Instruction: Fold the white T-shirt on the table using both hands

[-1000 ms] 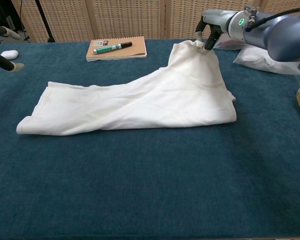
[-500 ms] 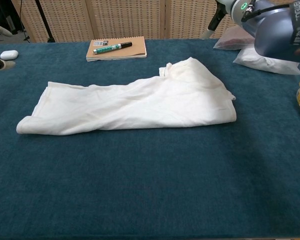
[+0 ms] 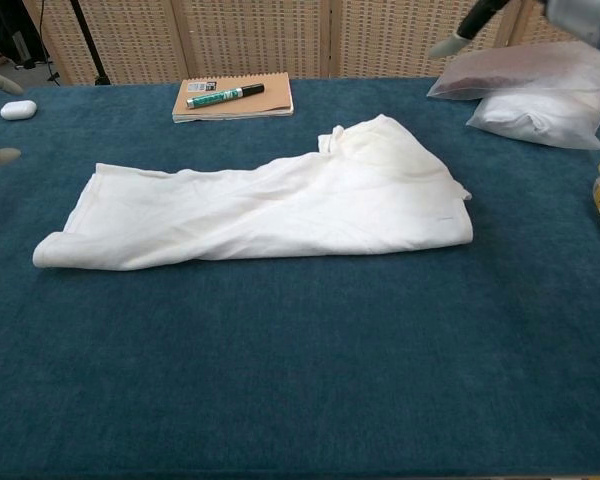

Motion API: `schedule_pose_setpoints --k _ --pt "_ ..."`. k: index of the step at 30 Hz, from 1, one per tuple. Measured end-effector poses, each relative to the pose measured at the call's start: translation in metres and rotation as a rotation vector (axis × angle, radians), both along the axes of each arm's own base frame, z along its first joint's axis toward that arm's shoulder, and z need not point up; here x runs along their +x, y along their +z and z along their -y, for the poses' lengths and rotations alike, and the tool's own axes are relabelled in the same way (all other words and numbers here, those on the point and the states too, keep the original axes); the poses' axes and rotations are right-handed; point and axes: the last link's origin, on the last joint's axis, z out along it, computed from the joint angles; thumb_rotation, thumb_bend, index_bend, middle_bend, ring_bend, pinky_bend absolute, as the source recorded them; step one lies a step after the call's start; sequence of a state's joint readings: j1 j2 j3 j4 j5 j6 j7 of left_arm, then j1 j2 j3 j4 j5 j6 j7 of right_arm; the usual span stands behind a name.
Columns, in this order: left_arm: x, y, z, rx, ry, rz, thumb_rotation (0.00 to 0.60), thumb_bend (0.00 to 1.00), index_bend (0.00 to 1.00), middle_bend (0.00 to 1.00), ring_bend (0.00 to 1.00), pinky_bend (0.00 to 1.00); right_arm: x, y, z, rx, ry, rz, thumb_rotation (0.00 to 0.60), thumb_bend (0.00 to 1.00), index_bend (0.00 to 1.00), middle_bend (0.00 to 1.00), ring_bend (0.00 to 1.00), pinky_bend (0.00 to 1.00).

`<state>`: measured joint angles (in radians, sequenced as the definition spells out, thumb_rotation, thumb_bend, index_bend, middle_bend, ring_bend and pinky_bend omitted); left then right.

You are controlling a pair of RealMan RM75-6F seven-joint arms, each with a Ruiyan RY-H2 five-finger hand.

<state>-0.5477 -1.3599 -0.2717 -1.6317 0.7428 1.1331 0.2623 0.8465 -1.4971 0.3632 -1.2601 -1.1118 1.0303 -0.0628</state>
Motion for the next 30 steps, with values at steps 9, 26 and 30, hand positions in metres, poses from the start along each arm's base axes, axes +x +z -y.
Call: schedule_pose_setpoints --k 9,26,30 --pt "-0.003 -0.003 0.003 -0.004 -0.019 -0.02 0.6 0.34 0.0 0.0 0.0 0.0 -0.1 0.052 -0.122 -0.038 0.006 -0.082 0.6 0.0 0.0 0.0 0.0 0.0" --pt "0.006 -0.031 -0.044 -0.062 -0.064 -0.129 0.6 0.33 0.18 0.0 0.0 0.0 -0.152 0.057 -0.21 -0.143 0.072 -0.024 0.6 0.0 0.0 0.0 0.0 0.0" --pt "0.007 -0.041 -0.054 -0.103 -0.073 -0.166 0.6 0.33 0.25 0.0 0.0 0.0 -0.155 0.061 -0.209 -0.15 0.072 -0.017 0.6 0.0 0.0 0.0 0.0 0.0"
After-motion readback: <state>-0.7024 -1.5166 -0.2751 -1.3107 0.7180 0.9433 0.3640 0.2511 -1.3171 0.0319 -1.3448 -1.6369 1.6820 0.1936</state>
